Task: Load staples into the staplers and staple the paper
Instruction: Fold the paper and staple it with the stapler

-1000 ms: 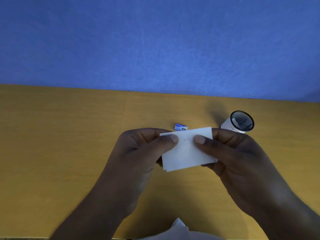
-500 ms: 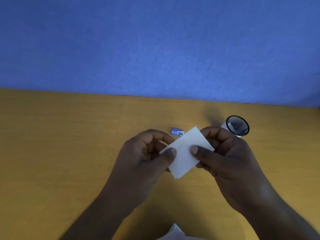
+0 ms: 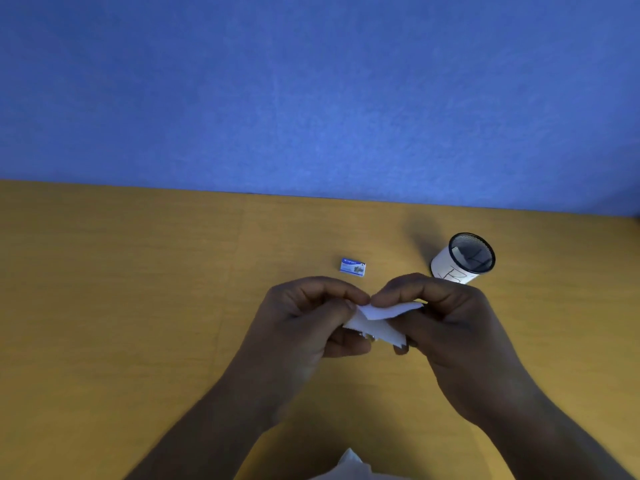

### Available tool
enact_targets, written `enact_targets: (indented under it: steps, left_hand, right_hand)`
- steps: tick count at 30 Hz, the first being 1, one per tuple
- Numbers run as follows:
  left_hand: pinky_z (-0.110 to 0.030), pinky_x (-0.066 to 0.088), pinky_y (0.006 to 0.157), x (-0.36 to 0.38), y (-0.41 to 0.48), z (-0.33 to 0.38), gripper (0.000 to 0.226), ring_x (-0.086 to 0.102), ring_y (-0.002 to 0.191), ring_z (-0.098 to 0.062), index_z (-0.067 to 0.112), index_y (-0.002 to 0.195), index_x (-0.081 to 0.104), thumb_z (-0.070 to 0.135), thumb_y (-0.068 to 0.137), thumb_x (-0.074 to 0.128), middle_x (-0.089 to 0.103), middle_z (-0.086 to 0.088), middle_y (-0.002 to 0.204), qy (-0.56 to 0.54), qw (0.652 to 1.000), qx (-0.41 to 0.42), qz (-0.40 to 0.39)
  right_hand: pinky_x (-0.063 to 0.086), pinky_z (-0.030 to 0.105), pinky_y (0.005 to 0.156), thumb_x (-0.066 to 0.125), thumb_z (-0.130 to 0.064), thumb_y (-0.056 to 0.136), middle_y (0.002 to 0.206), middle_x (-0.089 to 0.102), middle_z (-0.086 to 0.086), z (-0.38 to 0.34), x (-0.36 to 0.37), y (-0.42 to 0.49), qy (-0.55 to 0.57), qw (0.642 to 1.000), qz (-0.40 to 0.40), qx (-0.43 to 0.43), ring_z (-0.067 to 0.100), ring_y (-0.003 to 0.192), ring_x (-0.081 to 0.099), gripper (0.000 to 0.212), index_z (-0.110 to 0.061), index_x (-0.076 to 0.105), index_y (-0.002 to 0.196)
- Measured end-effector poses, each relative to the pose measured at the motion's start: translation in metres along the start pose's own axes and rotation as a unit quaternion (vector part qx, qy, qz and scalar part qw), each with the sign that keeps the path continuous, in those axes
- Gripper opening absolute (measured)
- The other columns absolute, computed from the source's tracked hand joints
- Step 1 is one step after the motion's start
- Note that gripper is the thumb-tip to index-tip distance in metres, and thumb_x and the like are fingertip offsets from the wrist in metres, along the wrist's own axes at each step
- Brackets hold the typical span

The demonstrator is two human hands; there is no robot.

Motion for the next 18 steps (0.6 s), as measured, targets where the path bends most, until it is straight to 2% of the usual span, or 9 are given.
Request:
enact_targets:
  steps: [2,3,5,7,9,11,13,16,18]
  left_hand:
    - [-0.025,0.057,0.066,0.003,0.002,-0.001,0.014,0.069,0.065,-0.017,0.01,0.087,0.078,0.021,0.085,0.069,0.075,-0.02,0.088,-0.002,1.0,0.001,-0.027]
    - [-0.024,0.057,0.066,0.005,0.003,-0.001,0.016,0.069,0.066,-0.015,0.009,0.087,0.078,0.024,0.082,0.077,0.074,-0.019,0.087,0.003,0.999,0.008,-0.036]
    - [-0.022,0.057,0.066,0.007,0.005,-0.002,0.021,0.068,0.066,-0.012,0.011,0.083,0.079,0.026,0.07,0.084,0.072,-0.01,0.076,0.004,0.999,0.026,-0.03]
    - [-0.021,0.057,0.063,0.007,0.008,-0.003,0.022,0.069,0.064,-0.01,0.012,0.082,0.077,0.02,0.063,0.082,0.07,-0.003,0.069,-0.024,0.999,0.037,-0.002]
    - [-0.023,0.056,0.06,0.004,0.011,-0.003,0.028,0.069,0.062,-0.015,0.011,0.09,0.073,0.015,0.063,0.08,0.071,-0.005,0.068,-0.035,0.998,0.052,0.022]
    - [-0.026,0.057,0.061,0.003,0.014,-0.003,0.029,0.068,0.06,-0.019,0.011,0.097,0.071,0.009,0.069,0.081,0.07,-0.008,0.067,-0.017,0.997,0.074,0.028]
    - [-0.027,0.056,0.063,0.004,0.016,-0.004,0.023,0.067,0.06,-0.018,0.016,0.095,0.074,0.002,0.077,0.079,0.07,-0.005,0.066,0.018,0.995,0.095,0.021]
    - [-0.032,0.056,0.068,0.006,0.018,-0.009,0.015,0.071,0.07,-0.03,0.018,0.092,0.077,0.012,0.079,0.075,0.077,-0.007,0.076,0.068,0.99,0.123,0.01]
    - [-0.023,0.057,0.067,0.001,0.024,-0.016,0.017,0.074,0.075,-0.023,0.023,0.094,0.075,0.014,0.079,0.077,0.078,-0.001,0.081,0.103,0.986,0.129,0.032]
  right_hand:
    - [0.046,0.022,0.053,0.059,0.016,0.081,0.082,0.07,0.006,-0.003,-0.002,-0.001,-0.036,0.999,-0.004,-0.026,0.013,0.063,0.059,0.036,-0.013,0.08,0.08]
    - [0.047,0.021,0.055,0.06,0.01,0.078,0.084,0.069,0.005,-0.003,-0.003,-0.001,-0.054,0.998,-0.008,-0.031,0.013,0.066,0.06,0.033,-0.015,0.08,0.081]
    - [0.049,0.024,0.059,0.061,-0.002,0.073,0.091,0.069,0.003,-0.003,-0.004,-0.001,-0.067,0.997,-0.028,-0.027,0.013,0.076,0.064,0.028,-0.018,0.081,0.084]
    - [0.052,0.029,0.065,0.065,-0.012,0.072,0.099,0.07,0.003,-0.001,-0.005,-0.002,-0.018,0.999,-0.047,-0.008,0.018,0.085,0.066,0.026,-0.015,0.081,0.091]
    - [0.053,0.027,0.066,0.072,-0.014,0.078,0.092,0.073,0.003,0.002,-0.008,-0.001,0.027,0.999,-0.026,0.015,0.016,0.078,0.067,0.022,-0.014,0.08,0.099]
    - [0.054,0.024,0.063,0.08,-0.02,0.077,0.084,0.076,0.005,0.006,-0.013,0.0,0.007,0.999,0.011,0.033,0.014,0.071,0.067,0.025,-0.019,0.079,0.102]
    - [0.055,0.028,0.062,0.074,-0.025,0.072,0.083,0.076,0.013,0.008,-0.016,0.001,-0.032,0.999,0.017,0.037,0.02,0.07,0.067,0.028,-0.019,0.08,0.098]
    - [0.052,0.023,0.057,0.076,-0.017,0.076,0.075,0.076,0.012,0.011,-0.025,0.005,-0.073,0.997,0.028,0.022,0.015,0.06,0.065,0.013,-0.018,0.081,0.087]
    - [0.053,0.025,0.055,0.076,-0.006,0.081,0.075,0.077,0.008,0.018,-0.039,0.012,-0.104,0.993,0.057,0.014,0.013,0.057,0.064,0.017,-0.022,0.081,0.086]
Point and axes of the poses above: each hand's wrist, its own y-axis towards the middle knuckle, its own x-axis out of the palm, z = x × y, the point moved 5 cm from there along y, towards the middle knuckle
